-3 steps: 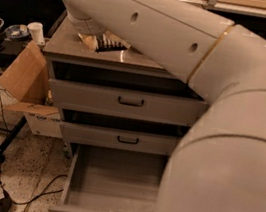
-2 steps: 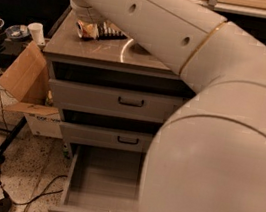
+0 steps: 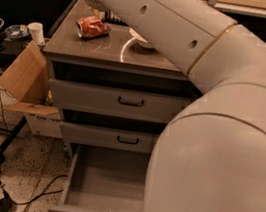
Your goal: Pick rxbar chocolate from bottom drawer and place on counter
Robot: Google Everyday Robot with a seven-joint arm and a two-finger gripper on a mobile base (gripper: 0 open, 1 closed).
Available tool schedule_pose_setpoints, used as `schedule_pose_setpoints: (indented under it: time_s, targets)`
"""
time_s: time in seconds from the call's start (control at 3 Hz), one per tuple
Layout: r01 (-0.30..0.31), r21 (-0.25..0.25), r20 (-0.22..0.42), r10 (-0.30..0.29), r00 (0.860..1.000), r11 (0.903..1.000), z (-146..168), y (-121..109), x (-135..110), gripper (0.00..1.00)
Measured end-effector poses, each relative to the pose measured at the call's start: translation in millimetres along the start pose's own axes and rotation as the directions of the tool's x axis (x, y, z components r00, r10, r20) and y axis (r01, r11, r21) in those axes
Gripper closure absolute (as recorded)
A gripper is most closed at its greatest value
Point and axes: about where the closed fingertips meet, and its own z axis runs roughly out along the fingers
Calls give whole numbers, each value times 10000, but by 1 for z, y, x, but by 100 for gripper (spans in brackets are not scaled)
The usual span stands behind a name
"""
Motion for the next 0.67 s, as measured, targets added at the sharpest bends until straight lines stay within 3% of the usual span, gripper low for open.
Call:
schedule_pose_setpoints:
  time_s: [0.33, 0.67]
  targets:
    - [-975, 121, -1027, 982, 9899, 9952, -3, 8, 34, 100]
    - [-1632, 99, -1792, 1623, 9703, 9865, -3, 18, 70, 100]
